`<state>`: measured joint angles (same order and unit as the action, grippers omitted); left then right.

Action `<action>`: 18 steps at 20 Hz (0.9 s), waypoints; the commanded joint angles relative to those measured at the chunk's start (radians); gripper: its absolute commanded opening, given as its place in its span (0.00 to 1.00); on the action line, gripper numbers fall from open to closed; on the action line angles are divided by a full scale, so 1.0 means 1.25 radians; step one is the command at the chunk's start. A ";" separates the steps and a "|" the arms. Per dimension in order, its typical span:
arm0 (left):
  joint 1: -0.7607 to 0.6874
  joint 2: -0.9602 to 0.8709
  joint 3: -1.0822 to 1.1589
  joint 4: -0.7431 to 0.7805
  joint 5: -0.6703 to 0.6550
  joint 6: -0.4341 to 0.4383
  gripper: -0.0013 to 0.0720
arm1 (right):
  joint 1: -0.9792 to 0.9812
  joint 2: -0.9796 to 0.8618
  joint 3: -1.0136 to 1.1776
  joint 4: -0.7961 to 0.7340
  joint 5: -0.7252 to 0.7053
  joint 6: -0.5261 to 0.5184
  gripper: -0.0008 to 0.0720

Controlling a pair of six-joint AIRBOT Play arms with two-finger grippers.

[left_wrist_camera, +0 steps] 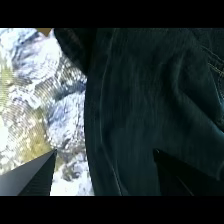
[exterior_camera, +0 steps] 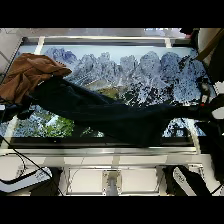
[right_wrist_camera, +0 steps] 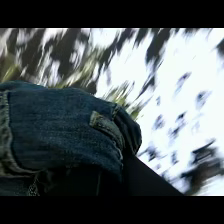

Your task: Fold the clothes and pants, and hang the long-sleeved shirts on hangers.

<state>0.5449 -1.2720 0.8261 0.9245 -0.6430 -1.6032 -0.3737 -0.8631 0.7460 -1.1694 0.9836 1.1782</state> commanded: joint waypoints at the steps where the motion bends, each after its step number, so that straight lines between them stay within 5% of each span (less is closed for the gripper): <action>1: -0.013 -0.022 -0.001 -0.010 0.025 0.012 0.98 | -0.001 0.002 0.132 -0.145 -0.003 0.036 0.11; 7: -0.072 -0.037 -0.001 -0.023 0.081 0.011 0.97 | -0.042 -0.023 0.165 -0.233 -0.074 0.142 0.11; 13: -0.185 -0.094 -0.001 -0.073 0.167 0.008 0.97 | -0.075 -0.088 0.164 -0.199 -0.010 0.137 0.11; 17: -0.186 -0.102 -0.001 -0.082 0.179 -0.007 0.80 | -0.075 -0.091 0.164 -0.198 -0.011 0.131 0.11; 18: -0.186 -0.103 -0.001 -0.083 0.189 -0.007 0.67 | -0.075 -0.091 0.164 -0.196 -0.011 0.131 0.11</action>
<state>0.3225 -1.3914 0.8257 0.8341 -0.4393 -1.6020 -0.4660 -0.9703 0.9501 -1.4178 0.9638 1.3426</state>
